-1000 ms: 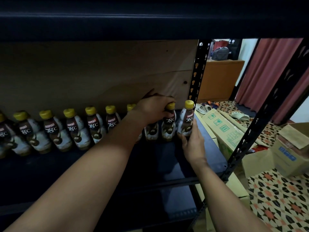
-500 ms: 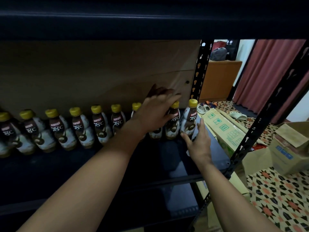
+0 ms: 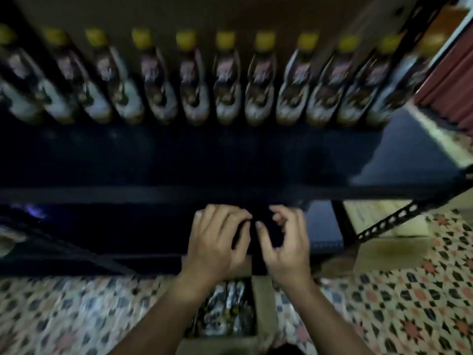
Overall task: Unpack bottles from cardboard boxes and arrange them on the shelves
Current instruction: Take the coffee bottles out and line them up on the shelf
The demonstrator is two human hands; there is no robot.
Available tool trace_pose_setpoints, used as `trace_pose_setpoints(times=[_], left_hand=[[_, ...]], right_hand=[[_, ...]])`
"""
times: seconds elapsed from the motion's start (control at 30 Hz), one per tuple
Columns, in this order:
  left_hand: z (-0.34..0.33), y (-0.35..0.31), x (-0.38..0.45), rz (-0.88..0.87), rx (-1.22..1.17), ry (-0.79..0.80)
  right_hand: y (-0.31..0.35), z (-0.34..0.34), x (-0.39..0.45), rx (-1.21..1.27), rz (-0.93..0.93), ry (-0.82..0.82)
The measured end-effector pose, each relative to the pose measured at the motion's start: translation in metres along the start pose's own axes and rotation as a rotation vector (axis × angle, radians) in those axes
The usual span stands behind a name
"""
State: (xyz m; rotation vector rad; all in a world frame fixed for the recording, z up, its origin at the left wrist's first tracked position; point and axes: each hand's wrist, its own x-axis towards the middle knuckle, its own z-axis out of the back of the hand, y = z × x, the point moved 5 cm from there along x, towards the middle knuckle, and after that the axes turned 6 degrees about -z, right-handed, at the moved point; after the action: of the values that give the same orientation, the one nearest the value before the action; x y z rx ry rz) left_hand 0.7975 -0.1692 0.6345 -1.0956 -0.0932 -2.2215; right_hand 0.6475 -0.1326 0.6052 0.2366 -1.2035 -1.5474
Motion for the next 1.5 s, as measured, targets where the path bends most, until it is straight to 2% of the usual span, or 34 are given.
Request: trace_pose_setpoints(times=[0.17,0.3,0.5,0.6,0.7,0.77,0.83,0.93,1.1,1.27,1.37,1.43,1.5], left_hand=[[-0.075,0.095,-0.193,0.409,0.024,0.418],[-0.143,0.148,-0.344,0.685,0.04,0.703],[-0.253,0.196,-0.527,0.958,-0.035,0.976],[-0.29,0.204,-0.589,1.032,-0.119,1.035],[-0.324,0.211,-0.646,1.142,-0.107,1.116],[-0.338,0.212,-0.674,1.284,-0.117,1.129],[-0.347,0.214,-0.694,1.405,-0.116,1.069],[-0.358,0.217,-0.715,1.494,-0.133,0.997],[-0.37,0.222,-0.733,1.596,-0.196,0.988],[-0.374,0.225,-0.736,1.64,-0.168,0.892],[-0.369,0.224,-0.732,1.577,-0.099,0.936],[-0.367,0.224,-0.728,1.504,-0.063,0.955],[-0.365,0.226,-0.719,1.448,-0.049,0.898]], right_hand=[[-0.1,-0.113,-0.096,-0.076,-0.223,0.297],[-0.206,-0.198,-0.186,-0.173,-0.306,0.48],[-0.363,-0.31,-0.31,-0.358,-0.431,0.779],[-0.409,-0.337,-0.347,-0.499,-0.428,0.913],[-0.447,-0.36,-0.374,-0.634,-0.438,1.005],[-0.463,-0.371,-0.387,-0.674,-0.445,1.062],[-0.471,-0.381,-0.393,-0.725,-0.384,1.087],[-0.479,-0.394,-0.399,-0.843,-0.239,1.11],[-0.489,-0.402,-0.413,-1.012,-0.038,1.143],[-0.497,-0.405,-0.416,-1.076,0.071,1.08],[-0.499,-0.401,-0.414,-1.012,0.088,1.068],[-0.494,-0.396,-0.407,-0.938,0.016,1.023],[-0.493,-0.394,-0.4,-0.817,-0.096,0.943]])
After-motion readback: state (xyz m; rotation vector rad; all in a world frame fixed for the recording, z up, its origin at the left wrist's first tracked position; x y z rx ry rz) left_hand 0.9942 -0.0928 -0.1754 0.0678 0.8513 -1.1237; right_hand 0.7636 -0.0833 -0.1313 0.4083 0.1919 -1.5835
